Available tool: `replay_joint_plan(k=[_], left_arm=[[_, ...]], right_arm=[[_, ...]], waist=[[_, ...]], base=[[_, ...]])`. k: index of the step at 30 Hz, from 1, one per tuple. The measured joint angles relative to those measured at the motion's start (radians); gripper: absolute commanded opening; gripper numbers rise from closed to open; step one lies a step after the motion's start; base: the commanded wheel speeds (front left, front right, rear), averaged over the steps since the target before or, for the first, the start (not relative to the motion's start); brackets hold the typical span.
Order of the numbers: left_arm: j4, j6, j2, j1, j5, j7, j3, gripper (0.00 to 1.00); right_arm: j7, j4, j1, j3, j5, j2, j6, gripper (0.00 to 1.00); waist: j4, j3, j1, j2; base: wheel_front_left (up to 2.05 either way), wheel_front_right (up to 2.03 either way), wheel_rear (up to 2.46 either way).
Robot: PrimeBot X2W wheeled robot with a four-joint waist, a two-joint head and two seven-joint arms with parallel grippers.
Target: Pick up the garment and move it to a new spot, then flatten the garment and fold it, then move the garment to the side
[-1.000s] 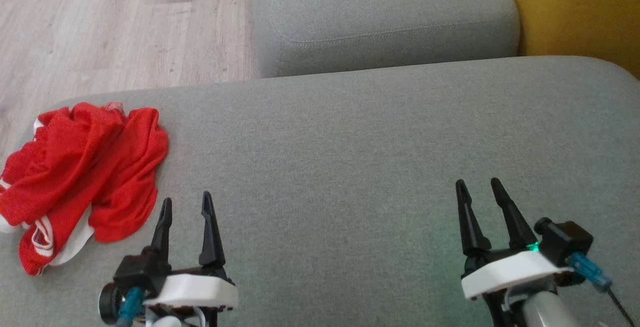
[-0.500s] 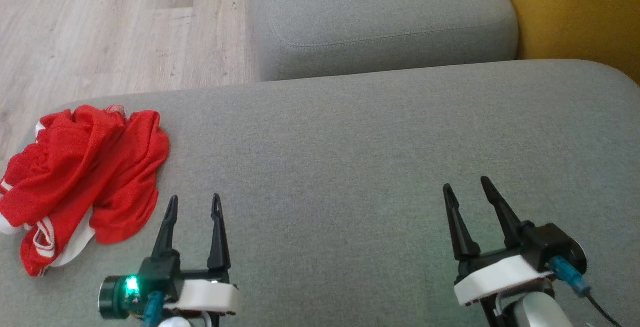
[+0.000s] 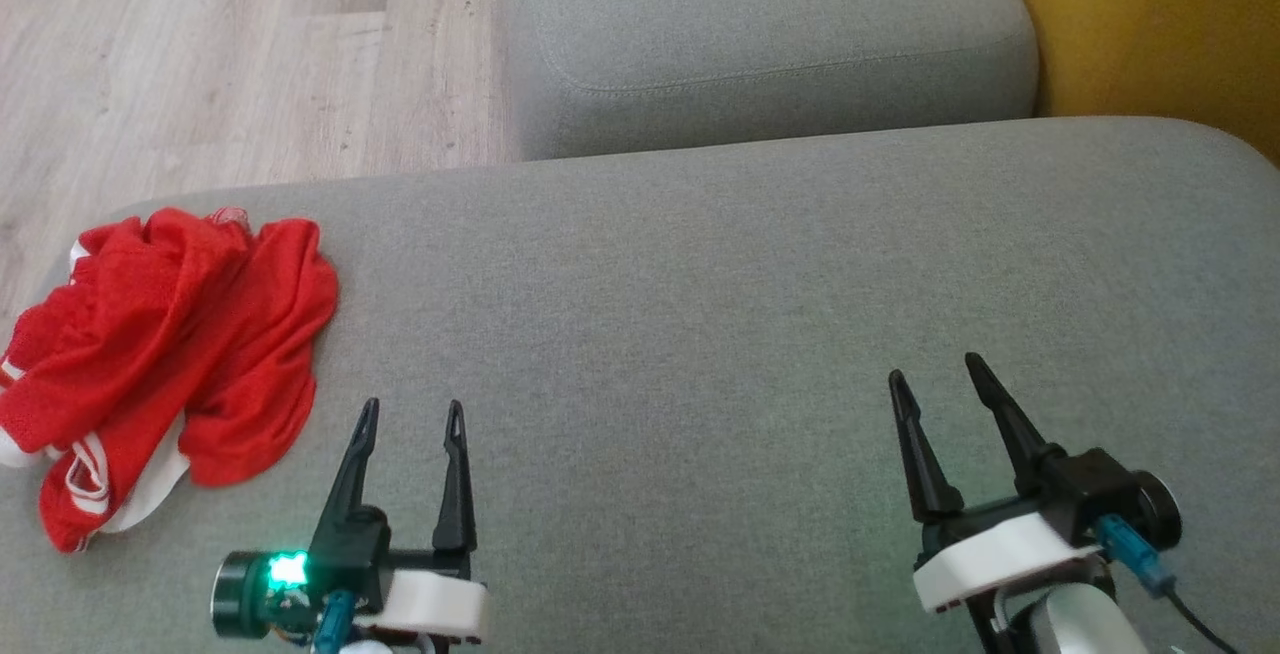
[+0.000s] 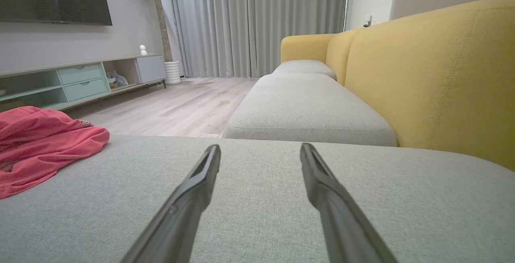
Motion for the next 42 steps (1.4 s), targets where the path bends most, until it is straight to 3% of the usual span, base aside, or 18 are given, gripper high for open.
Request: replay_joint_plan(k=[27,34,42], left_arm=[[0.038,0.008,0.0,-0.019,0.002,0.0,0.002,1.0],[0.044,0.016,0.0,-0.019,0.022,0.0,0.011,1.0],[0.045,0.017,0.006,-0.019,0.03,0.0,0.041,1.0]], right_arm=[[0.0,0.005,-0.014,-0.023,0.005,0.0,0.0,1.0],[0.0,0.004,-0.012,-0.034,0.016,0.0,0.0,1.0],[0.0,0.002,-0.011,-0.016,0.033,0.0,0.0,1.0]], waist=[[0.023,0.002,0.0,0.0],[0.094,0.002,0.0,0.0],[0.232,0.006,0.0,0.0]], base=[[0.0,0.0,0.0],[0.0,0.0,0.0],[0.0,0.0,0.0]])
